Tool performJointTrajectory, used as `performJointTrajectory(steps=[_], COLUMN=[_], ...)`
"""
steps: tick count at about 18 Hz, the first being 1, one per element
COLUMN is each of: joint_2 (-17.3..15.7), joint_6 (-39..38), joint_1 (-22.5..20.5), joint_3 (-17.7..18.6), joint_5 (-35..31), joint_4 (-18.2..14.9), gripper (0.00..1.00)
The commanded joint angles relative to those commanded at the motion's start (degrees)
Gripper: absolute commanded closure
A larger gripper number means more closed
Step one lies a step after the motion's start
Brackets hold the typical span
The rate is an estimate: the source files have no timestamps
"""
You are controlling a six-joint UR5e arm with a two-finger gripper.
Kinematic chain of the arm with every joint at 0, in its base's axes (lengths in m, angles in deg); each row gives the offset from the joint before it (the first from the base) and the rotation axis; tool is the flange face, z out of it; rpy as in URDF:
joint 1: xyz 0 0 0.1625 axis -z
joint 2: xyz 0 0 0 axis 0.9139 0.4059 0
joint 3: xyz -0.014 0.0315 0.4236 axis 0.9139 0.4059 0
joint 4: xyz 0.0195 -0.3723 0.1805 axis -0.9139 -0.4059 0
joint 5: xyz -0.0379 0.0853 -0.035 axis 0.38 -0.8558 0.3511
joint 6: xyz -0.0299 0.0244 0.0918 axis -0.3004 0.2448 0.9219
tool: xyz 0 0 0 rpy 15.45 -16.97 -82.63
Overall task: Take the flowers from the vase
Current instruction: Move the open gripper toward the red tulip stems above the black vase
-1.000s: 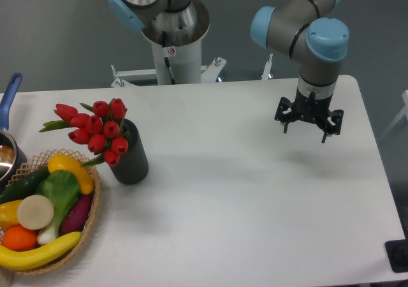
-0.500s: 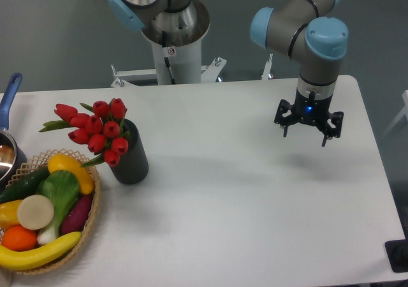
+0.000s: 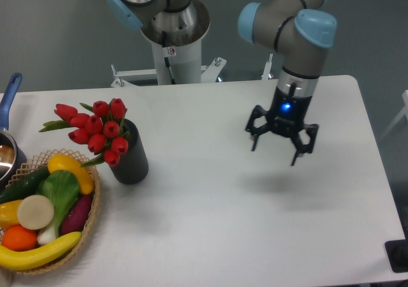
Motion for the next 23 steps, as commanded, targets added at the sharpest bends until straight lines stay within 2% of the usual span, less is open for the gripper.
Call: performJointTrajectory(steps=[5,9,12,16,23], joint_2=[-7.12,-10.99,-13.45,-14.34,-15.83], joint_6=[-0.34,-0.26,0.09,0.71,0.71], joint_1=[0.09,-0.09,1.22,6.67,9.40], joint_3=[8.44,13.01,14.95,17.15,20.49], joint_5=[11.16,18.90,23.30,23.48,23.40], joint_4=[-0.09,-0.17,-0.26,-0.26,-0.26], gripper=[0.00,0.00,0.00,0.00,0.00])
